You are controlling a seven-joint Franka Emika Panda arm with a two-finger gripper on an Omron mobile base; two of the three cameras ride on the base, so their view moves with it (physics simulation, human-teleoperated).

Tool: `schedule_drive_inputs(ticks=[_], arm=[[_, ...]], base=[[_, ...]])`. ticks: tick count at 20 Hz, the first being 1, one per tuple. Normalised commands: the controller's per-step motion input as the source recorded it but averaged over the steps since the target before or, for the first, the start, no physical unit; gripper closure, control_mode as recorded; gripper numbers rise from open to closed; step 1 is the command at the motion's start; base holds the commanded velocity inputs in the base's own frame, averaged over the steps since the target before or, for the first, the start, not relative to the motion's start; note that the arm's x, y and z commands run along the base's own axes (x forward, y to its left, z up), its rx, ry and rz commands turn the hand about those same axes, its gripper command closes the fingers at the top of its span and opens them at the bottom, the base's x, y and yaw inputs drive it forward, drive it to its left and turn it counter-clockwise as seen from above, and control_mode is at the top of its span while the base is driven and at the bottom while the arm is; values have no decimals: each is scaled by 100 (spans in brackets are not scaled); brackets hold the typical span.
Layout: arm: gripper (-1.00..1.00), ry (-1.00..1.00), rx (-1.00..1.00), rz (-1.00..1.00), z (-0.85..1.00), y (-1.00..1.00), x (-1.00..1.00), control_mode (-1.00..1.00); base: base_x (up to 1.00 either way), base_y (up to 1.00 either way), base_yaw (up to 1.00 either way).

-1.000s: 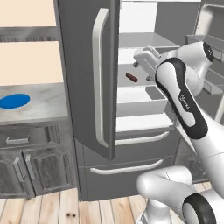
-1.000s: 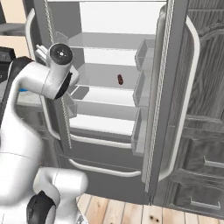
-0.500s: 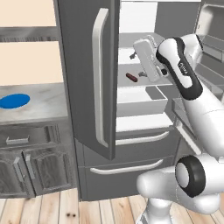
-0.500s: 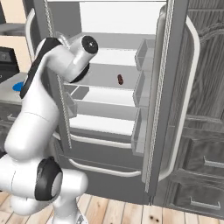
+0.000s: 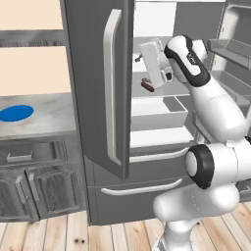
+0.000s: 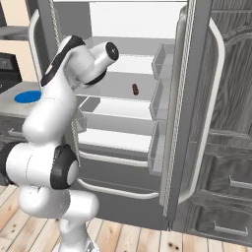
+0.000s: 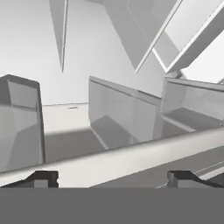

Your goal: Move the hot dog bun to the plate on the dining table and place the condiment next to that plate. Then navigate to the fridge and take the sausage and place it on the plate as well.

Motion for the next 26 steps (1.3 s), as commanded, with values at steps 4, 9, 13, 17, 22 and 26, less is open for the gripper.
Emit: schedule_drive_inputs(ticks=[4,9,13,17,22,26], arm=[[-100,8,7,0,-10,45,45,-100],[-100,3,5,1,-6,42,14,-100],[-100,0,2,3,0,46,-3,-100],[-100,0,0,2,0,53,-40,-100],[-100,-1,0,1,0,58,-70,-100],[-100,1,-1,0,11,80,-37,-100]], base=[[0,0,0],[0,0,0],[0,0,0],[0,0,0],[0,0,0],[0,0,0]])
